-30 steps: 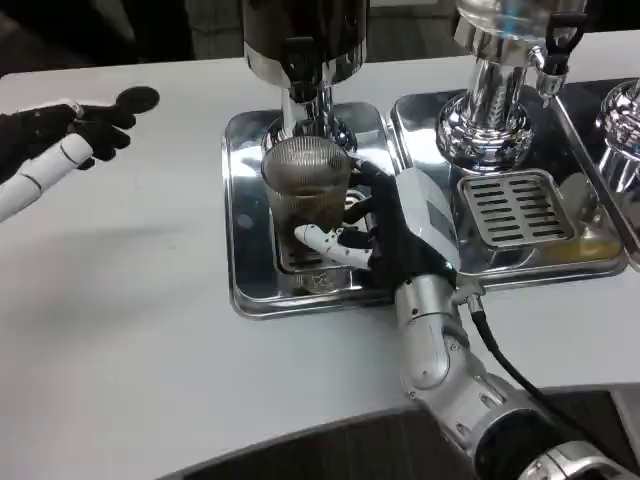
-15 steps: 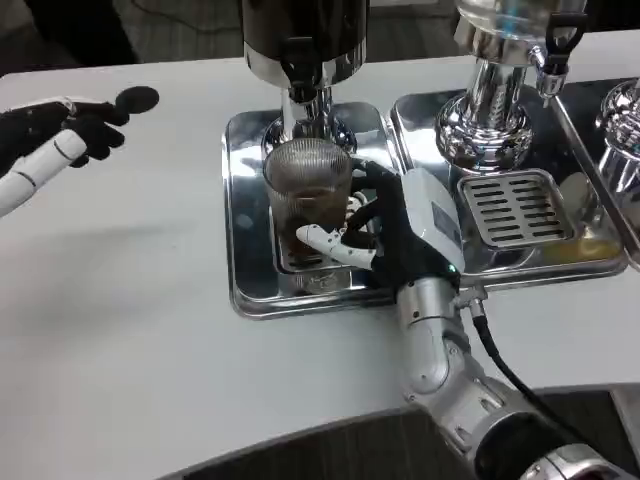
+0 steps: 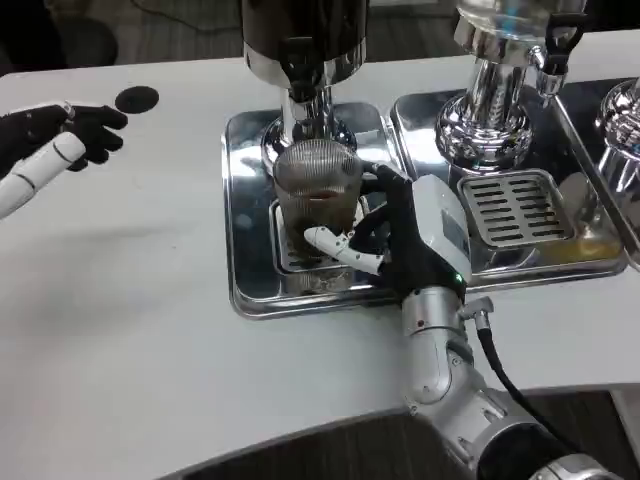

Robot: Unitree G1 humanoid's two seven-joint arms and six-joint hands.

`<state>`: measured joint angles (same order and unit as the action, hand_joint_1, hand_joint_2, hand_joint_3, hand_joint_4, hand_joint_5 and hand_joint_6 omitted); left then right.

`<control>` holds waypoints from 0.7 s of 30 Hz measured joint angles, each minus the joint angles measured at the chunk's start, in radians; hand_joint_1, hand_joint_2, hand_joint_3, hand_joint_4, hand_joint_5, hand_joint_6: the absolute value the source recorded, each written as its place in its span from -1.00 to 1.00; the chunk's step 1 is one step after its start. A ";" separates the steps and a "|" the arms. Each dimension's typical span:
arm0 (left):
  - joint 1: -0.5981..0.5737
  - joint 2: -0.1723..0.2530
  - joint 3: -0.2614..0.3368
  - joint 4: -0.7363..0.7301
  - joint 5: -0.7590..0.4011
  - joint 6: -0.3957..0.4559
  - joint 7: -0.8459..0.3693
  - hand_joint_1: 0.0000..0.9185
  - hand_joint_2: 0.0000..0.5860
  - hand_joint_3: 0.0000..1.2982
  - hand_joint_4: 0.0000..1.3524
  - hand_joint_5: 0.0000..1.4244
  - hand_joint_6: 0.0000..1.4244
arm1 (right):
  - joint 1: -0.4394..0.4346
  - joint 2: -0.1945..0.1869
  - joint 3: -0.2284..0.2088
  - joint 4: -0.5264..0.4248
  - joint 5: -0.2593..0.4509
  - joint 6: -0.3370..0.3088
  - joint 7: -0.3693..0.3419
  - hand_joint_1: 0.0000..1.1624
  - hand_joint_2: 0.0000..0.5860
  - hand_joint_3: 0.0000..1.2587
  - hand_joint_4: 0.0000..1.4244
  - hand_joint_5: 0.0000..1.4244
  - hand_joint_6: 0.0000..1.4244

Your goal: Grasp the cup under the faucet to collect the drink, then remove the cup.

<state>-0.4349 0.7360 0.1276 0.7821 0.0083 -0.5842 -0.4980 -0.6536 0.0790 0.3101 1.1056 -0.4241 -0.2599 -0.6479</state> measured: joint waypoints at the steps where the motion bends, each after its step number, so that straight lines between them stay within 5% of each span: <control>1: -0.001 0.000 -0.002 0.004 0.000 0.000 0.000 -1.00 -0.40 -0.46 -0.46 -0.50 -0.50 | 0.001 0.000 -0.002 0.000 0.000 -0.002 0.000 0.19 -0.38 -0.32 -0.31 0.02 0.59; 21: -0.034 -0.008 -0.059 0.064 0.015 -0.007 -0.003 -1.00 -0.39 -0.47 -0.46 -0.50 -0.50 | 0.075 -0.003 -0.038 -0.108 -0.004 -0.014 -0.009 0.19 -0.38 -0.30 -0.30 0.04 0.62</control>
<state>-0.4684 0.7280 0.0681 0.8463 0.0230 -0.5916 -0.5009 -0.5782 0.0762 0.2725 0.9971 -0.4281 -0.2736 -0.6570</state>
